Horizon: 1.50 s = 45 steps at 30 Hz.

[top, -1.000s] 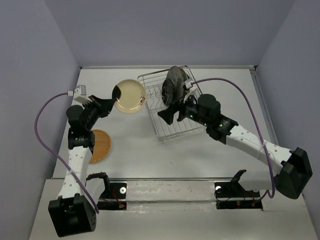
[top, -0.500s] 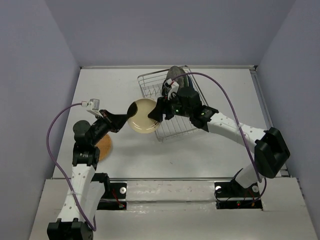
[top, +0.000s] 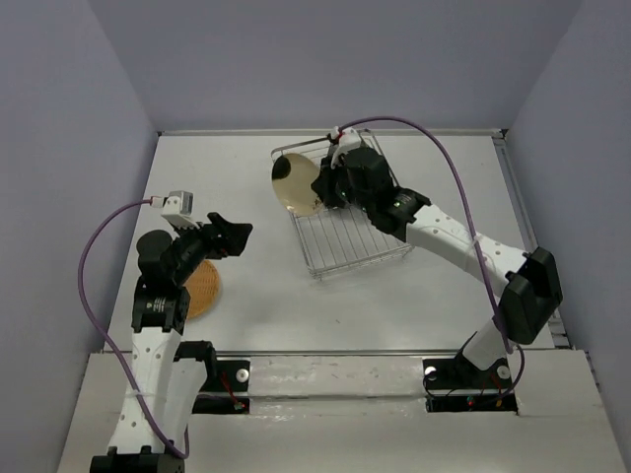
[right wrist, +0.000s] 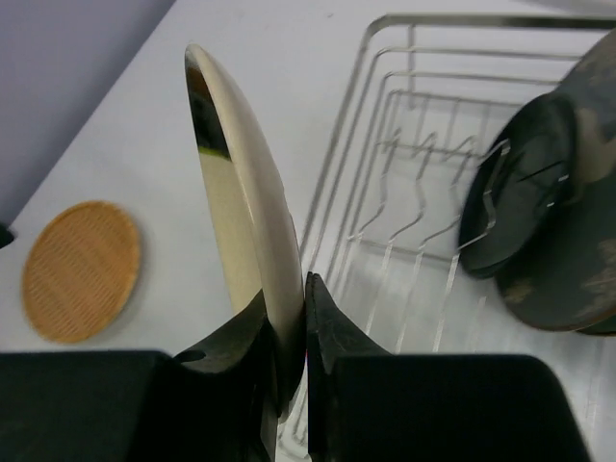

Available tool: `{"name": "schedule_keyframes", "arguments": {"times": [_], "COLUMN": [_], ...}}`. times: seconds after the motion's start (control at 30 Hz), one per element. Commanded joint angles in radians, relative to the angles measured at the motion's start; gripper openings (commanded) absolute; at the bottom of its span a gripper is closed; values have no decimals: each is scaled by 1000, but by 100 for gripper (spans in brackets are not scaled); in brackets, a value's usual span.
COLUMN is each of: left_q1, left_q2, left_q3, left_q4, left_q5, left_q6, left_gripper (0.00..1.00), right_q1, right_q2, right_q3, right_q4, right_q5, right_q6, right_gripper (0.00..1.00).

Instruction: Load the plates into the dish rack

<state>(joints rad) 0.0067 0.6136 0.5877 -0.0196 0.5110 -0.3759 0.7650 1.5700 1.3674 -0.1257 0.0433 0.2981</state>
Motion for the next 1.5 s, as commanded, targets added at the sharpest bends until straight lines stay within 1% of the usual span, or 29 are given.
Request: {"name": "schedule_keyframes", "arguments": {"times": [0.0, 0.03, 0.1, 0.2, 0.33, 0.53, 0.57, 0.63, 0.77, 0.93, 1.07, 1.13, 1.23, 1.3, 1.47], "left_q1": [-2, -1, -1, -1, -1, -2, -37, -48, -65, -77, -77, -77, -77, -77, -77], "left_q2": [-38, -35, -28, -17, -34, -60, -58, -61, -63, -68, -69, -71, -69, -69, -68], "left_q3": [14, 11, 8, 0, -6, -11, -11, -11, -11, -11, -11, -12, -12, -12, -12], "left_q4": [-43, -37, -36, -28, -22, -14, -14, -14, -14, -17, -17, -17, -16, -17, -19], "left_q5": [-75, -72, -63, -34, -26, -12, -11, -12, -12, -17, -19, -17, -17, -19, -25], "left_q6": [63, 61, 60, 55, 51, 45, 45, 45, 45, 45, 46, 45, 43, 43, 43], "left_gripper": [99, 99, 99, 99, 99, 99, 99, 99, 99, 99, 99, 99, 99, 99, 99], "right_q1": [-7, -7, -18, -18, -27, -27, -27, -27, -27, -27, -27, -27, -27, -27, -27], "right_q2": [96, 140, 185, 286, 377, 467, 476, 495, 499, 473, 415, 380, 354, 361, 404], "right_q3": [183, 214, 274, 422, 478, 519, 525, 529, 527, 552, 553, 541, 512, 503, 489], "right_q4": [-58, -61, -71, -92, -124, -153, -170, -180, -192, -198, -193, -189, -183, -181, -180], "right_q5": [456, 534, 590, 722, 750, 733, 725, 707, 698, 763, 800, 788, 710, 688, 668], "right_q6": [-186, -207, -260, -342, -370, -366, -352, -333, -301, -320, -341, -338, -301, -263, -237], "right_gripper": [7, 7, 7, 7, 7, 7, 7, 7, 7, 7, 7, 7, 7, 7, 7]}}
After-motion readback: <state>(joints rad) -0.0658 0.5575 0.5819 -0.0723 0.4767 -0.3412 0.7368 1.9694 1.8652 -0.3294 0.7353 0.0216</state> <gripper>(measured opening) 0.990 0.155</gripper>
